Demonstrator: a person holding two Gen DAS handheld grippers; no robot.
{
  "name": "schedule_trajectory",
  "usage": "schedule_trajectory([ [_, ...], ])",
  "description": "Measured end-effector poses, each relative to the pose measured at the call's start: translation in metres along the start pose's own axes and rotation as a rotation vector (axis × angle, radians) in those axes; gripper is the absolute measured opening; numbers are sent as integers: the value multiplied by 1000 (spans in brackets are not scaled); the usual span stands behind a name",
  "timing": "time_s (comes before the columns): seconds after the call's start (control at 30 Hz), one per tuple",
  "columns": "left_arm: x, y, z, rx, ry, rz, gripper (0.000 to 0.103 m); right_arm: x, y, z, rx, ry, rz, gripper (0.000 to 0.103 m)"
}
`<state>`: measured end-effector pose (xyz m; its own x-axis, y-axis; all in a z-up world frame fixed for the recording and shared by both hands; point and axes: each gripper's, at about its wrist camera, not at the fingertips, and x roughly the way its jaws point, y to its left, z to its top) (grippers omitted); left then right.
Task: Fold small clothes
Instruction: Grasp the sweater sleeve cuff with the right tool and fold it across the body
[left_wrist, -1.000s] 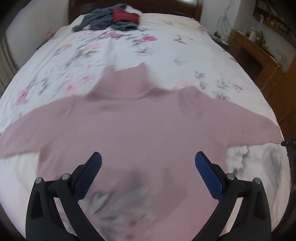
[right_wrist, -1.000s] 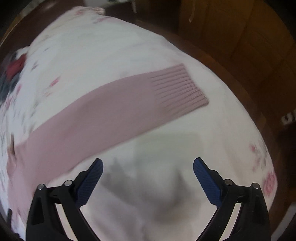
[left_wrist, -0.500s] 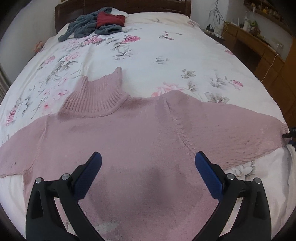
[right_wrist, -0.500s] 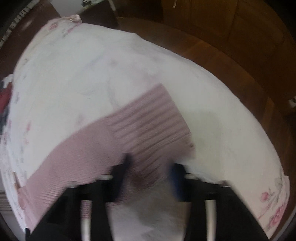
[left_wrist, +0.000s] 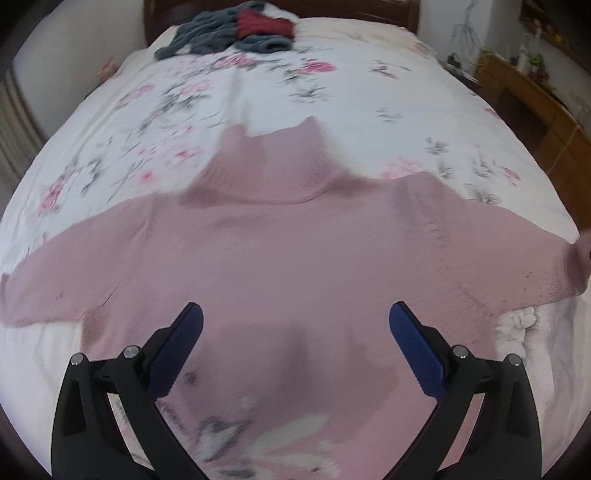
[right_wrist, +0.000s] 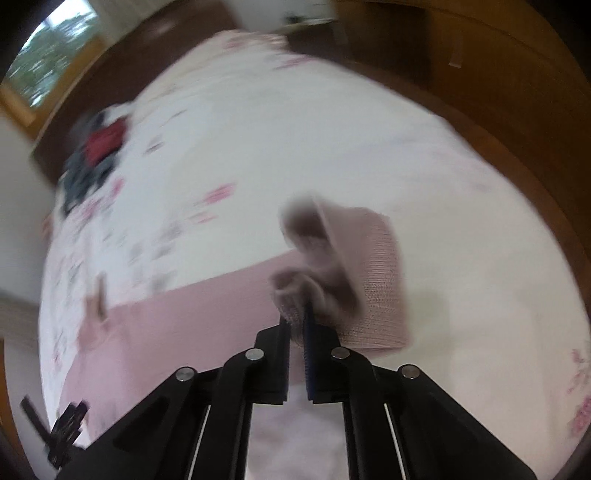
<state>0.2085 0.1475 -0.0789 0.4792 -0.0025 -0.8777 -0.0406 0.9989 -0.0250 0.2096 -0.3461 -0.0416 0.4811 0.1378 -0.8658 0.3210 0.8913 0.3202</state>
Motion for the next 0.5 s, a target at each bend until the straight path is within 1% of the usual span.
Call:
schedule_trajectory([
  [0.03, -1, 9, -3, -16, 7, 0, 100, 2, 14, 0, -25, 6, 14, 6],
  [0.07, -2, 16, -5, -28, 11, -2, 100, 5, 37, 2, -51, 16, 41, 6],
  [0.1, -3, 26, -8, -44, 17, -4, 100, 9, 62, -6, -84, 29, 81, 6],
  [0.2, -7, 44, -11, -67, 20, -18, 100, 17, 120, -26, -168, 62, 151, 6],
  [0.3, -12, 63, -13, -88, 14, -30, 100, 31, 170, -46, -226, 97, 210, 6],
  [0.4, -15, 77, -14, -108, 12, -42, 100, 48, 210, -66, -264, 144, 261, 6],
  [0.5, -17, 85, -14, -115, 8, -53, 100, 63, 242, -88, -297, 179, 282, 6],
])
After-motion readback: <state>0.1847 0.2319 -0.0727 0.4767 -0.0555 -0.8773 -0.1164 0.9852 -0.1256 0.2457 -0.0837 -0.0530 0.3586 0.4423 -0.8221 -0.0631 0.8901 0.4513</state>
